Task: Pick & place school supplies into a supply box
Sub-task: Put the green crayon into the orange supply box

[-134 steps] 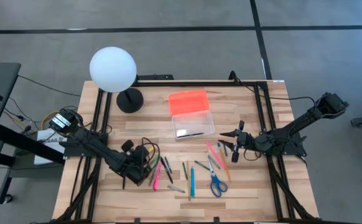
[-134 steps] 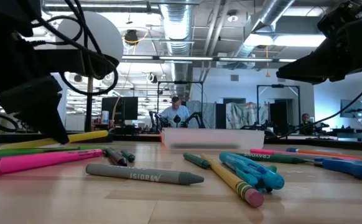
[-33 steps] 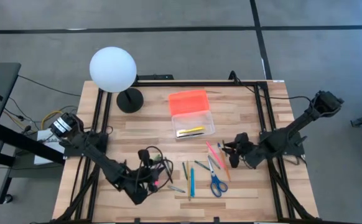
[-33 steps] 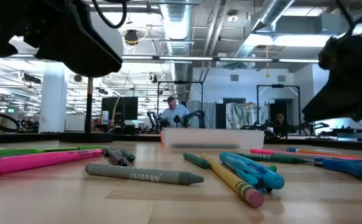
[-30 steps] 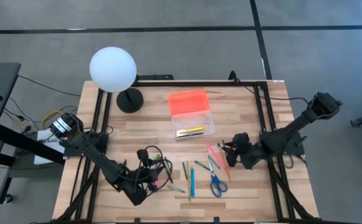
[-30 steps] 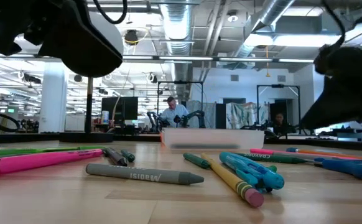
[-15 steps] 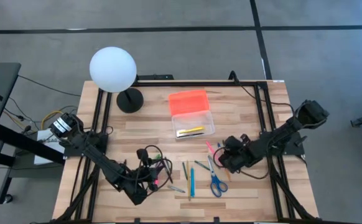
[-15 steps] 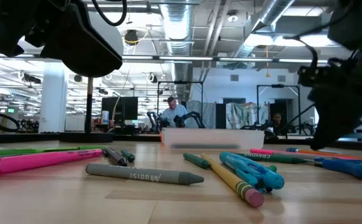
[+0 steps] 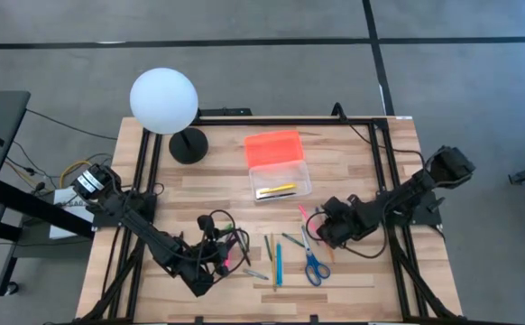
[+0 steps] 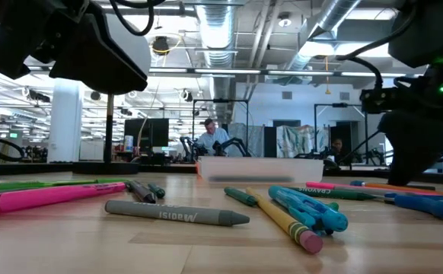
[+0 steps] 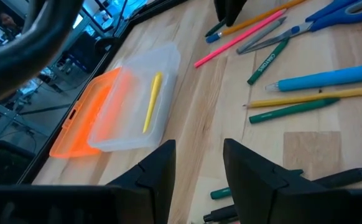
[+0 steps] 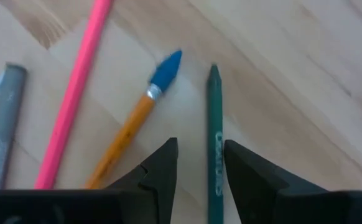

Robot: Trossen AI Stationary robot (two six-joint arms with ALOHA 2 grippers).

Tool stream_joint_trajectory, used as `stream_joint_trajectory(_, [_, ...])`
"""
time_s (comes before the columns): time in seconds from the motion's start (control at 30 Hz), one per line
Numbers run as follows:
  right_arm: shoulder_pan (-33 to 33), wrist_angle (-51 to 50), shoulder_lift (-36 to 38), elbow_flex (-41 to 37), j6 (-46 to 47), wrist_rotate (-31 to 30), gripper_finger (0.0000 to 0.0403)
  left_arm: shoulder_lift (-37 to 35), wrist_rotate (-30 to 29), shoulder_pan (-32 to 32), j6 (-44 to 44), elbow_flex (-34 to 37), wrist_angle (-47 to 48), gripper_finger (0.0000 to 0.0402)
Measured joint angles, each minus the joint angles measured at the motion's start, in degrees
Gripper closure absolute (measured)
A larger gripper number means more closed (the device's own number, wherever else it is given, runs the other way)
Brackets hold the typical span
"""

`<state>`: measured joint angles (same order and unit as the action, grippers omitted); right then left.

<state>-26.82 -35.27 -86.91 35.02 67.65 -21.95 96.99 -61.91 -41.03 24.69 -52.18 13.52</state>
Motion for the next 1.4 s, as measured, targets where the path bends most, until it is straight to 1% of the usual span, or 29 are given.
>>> stream_joint_trajectory(0.1, [1.4,-2.0,0.3,0.1,-1.1,4.8,0.0283,0.0,0.0,0.0,0.0,0.0,0.1,0.0272])
stream_joint_trajectory(0.2, [3.1,-2.4,0.5,0.3,-4.5,8.2,0.0299,0.0,0.0,0.0,0.1,0.0,0.1,0.0272])
stream_joint_trajectory(0.43, [6.3,-3.1,0.4,1.2,-13.2,12.1,0.0354,0.0,0.5,0.0,0.2,0.0,0.9,0.0272])
stream_joint_trajectory(0.53, [7.2,-3.5,0.2,1.8,-15.5,12.9,0.0385,0.0,0.6,0.0,0.2,0.0,1.0,0.0272])
stream_joint_trajectory(0.6, [7.5,-3.8,0.2,1.9,-16.0,13.2,0.0395,0.0,0.6,0.0,0.6,0.0,1.2,0.0272])
stream_joint_trajectory(0.73, [7.5,-3.9,0.2,2.0,-16.7,13.2,0.0389,0.0,0.6,0.0,0.7,0.0,1.2,0.0272])
stream_joint_trajectory(0.87, [7.5,-4.1,0.2,2.0,-16.7,12.6,0.0398,0.0,0.6,0.0,0.7,0.0,1.2,0.0272])
stream_joint_trajectory(1.03, [7.3,-4.2,0.1,2.0,-17.1,12.0,0.0396,0.0,0.6,0.0,0.7,0.0,1.2,0.0272])
stream_joint_trajectory(1.13, [7.2,-4.6,0.0,2.1,-17.1,10.3,0.0400,0.0,0.6,0.0,0.7,0.0,1.2,0.0272])
stream_joint_trajectory(1.3, [7.3,-8.9,-0.4,4.4,-18.2,8.3,0.0401,0.0,0.7,0.0,0.7,0.0,1.2,0.0272])
stream_joint_trajectory(1.4, [7.4,-14.5,-0.5,6.4,-18.2,5.4,0.0401,0.0,0.7,0.0,0.8,0.0,1.5,0.0272])
